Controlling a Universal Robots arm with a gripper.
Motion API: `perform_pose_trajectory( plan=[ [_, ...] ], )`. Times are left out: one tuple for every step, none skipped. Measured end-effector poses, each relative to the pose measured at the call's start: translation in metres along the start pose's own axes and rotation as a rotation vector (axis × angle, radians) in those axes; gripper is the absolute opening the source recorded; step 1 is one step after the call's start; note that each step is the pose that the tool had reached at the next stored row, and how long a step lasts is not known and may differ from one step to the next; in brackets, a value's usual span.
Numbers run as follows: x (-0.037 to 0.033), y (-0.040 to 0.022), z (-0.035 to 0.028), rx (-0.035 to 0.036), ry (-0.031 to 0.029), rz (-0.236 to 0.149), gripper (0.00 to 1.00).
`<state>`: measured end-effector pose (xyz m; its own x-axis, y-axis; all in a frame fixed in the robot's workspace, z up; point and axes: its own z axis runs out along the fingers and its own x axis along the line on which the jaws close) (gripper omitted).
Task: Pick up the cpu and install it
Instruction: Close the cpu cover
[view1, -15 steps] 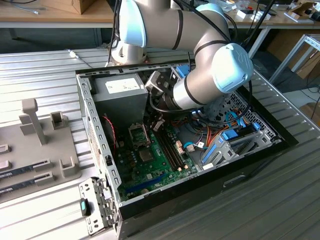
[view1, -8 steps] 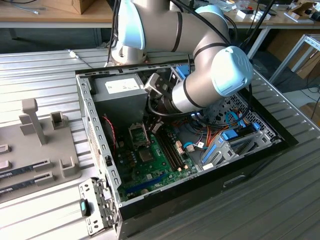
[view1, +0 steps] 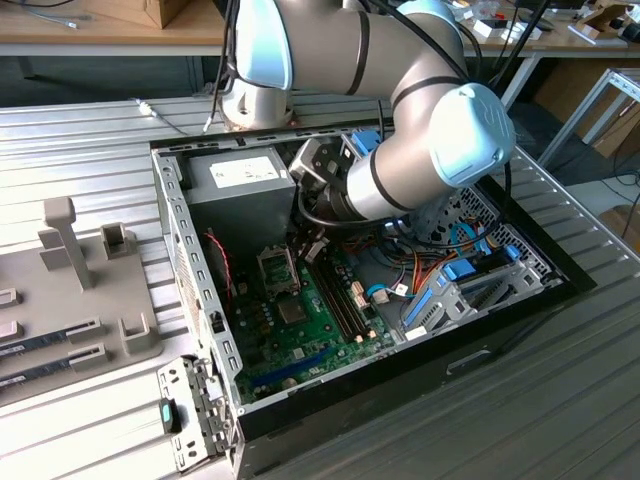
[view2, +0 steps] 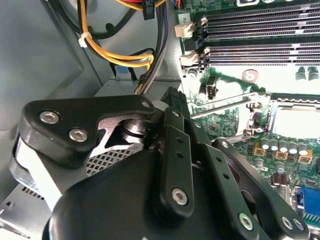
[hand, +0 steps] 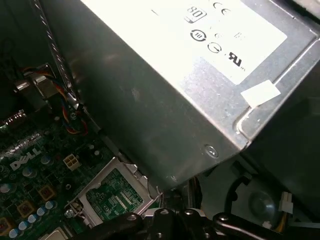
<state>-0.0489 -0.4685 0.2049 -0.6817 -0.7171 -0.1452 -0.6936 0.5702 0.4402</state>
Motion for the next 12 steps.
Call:
perform_pose_trajectory(
  plan=[
    [0.0002,0.0,-0.0003,-0.0014,-0.0013,0.0,0.11],
    [0.0005,0.0002,-0.0008,-0.0033,-0.0032,-0.001,0.11],
    [0.0007,0.0002,-0.001,-0.0044,-0.0043,-0.002,0.11],
    [0.001,0.0003,-0.0011,-0.0057,-0.0059,-0.002,0.11],
    [0.0016,0.0006,-0.0016,-0.0093,-0.0094,-0.003,0.11],
    [0.0019,0.0008,-0.0021,-0.0114,-0.0117,-0.004,0.11],
    [0.0019,0.0009,-0.0025,-0.0127,-0.0132,-0.004,0.11],
    [0.0019,0.001,-0.0029,-0.0141,-0.0146,-0.005,0.11],
    [0.002,0.0011,-0.0033,-0.0158,-0.0162,-0.005,0.11],
    [0.002,0.0012,-0.0038,-0.0175,-0.018,-0.006,0.11],
    [0.002,0.0015,-0.0045,-0.0197,-0.02,-0.007,0.11],
    [0.002,0.0018,-0.0053,-0.0209,-0.0213,-0.007,0.11]
  ],
)
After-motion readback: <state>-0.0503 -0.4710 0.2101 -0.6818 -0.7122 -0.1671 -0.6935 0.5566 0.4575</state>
